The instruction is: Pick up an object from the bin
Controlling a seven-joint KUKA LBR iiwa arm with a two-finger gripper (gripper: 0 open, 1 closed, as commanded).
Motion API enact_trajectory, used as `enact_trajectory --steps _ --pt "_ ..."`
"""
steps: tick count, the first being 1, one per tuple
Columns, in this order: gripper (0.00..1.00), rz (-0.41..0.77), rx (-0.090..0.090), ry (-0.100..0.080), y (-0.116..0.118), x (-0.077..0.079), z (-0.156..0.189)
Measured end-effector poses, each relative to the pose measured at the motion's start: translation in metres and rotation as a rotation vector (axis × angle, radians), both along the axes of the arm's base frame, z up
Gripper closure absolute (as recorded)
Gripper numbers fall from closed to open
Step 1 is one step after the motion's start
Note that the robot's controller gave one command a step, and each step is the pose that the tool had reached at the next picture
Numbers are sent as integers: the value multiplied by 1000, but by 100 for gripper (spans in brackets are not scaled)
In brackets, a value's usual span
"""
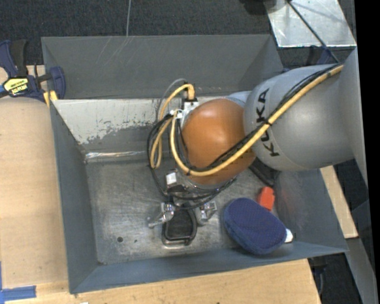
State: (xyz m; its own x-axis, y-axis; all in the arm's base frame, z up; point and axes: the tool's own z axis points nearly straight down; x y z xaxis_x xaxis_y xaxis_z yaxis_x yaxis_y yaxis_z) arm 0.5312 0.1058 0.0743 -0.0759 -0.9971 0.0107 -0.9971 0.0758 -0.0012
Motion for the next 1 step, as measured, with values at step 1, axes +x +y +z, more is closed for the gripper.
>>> enact_trajectory --steps 1 --pt "100 -3 2 -2 0 0 1"
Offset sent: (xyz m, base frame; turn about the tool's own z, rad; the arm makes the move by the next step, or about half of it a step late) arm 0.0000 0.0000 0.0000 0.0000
